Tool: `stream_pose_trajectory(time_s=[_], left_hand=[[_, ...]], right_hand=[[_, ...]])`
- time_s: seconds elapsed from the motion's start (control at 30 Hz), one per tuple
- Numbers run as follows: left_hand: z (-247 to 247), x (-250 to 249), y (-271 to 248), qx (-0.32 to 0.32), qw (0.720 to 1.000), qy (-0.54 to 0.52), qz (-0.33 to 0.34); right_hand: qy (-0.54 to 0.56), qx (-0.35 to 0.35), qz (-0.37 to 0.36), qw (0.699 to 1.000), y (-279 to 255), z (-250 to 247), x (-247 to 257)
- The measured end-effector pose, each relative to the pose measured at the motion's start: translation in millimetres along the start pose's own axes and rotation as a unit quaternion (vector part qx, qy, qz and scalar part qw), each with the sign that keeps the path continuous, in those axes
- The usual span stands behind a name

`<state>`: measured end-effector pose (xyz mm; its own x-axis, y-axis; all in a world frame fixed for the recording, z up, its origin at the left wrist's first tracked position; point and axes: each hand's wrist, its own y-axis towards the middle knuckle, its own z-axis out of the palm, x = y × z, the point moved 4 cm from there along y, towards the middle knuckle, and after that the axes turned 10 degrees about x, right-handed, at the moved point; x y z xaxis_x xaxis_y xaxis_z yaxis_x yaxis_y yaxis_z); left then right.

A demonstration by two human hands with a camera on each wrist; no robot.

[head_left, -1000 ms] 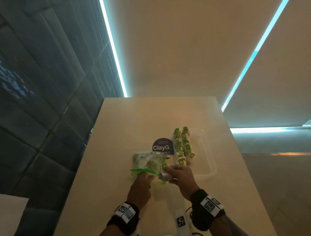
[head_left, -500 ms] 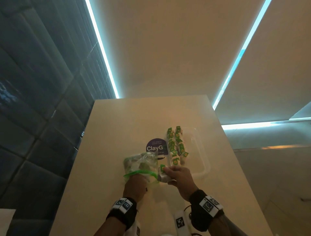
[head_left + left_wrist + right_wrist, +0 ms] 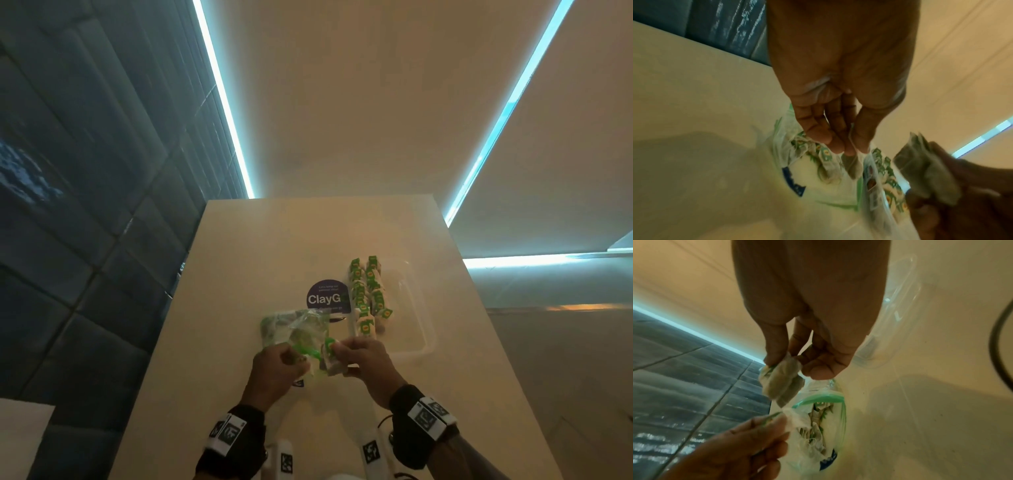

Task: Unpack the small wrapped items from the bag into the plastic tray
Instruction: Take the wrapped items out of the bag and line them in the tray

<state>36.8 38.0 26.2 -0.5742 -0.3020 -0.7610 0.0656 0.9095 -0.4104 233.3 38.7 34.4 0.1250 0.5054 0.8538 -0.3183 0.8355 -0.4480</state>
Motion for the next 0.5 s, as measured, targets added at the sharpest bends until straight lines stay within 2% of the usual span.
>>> stream_pose_trajectory(time_s=[0.13, 0.23, 0.33, 0.5], left_hand=[[-7.0, -16.2, -10.5, 0.057, 0.994, -0.093, 0.022], [-10.8, -22.7, -16.1, 0.086, 0.983, -0.161, 0.021], [-13.9, -27.0, -19.3, 0.065, 0.974, -0.216, 0.027], [-16.1, -22.3, -17.5, -0.011, 0.963, -0.27, 0.007]], right_hand=[[-0.035, 0.06, -0.035, 0.997, -0.4, 12.7, 8.8], [-0.052, 0.077, -0.042, 0.995, -1.0, 19.7, 12.2], [-0.071, 0.073, -0.045, 0.994, -2.6, 23.9, 14.7], [-0.044, 0.054, -0.062, 0.996, -6.2, 28.8, 21.0]])
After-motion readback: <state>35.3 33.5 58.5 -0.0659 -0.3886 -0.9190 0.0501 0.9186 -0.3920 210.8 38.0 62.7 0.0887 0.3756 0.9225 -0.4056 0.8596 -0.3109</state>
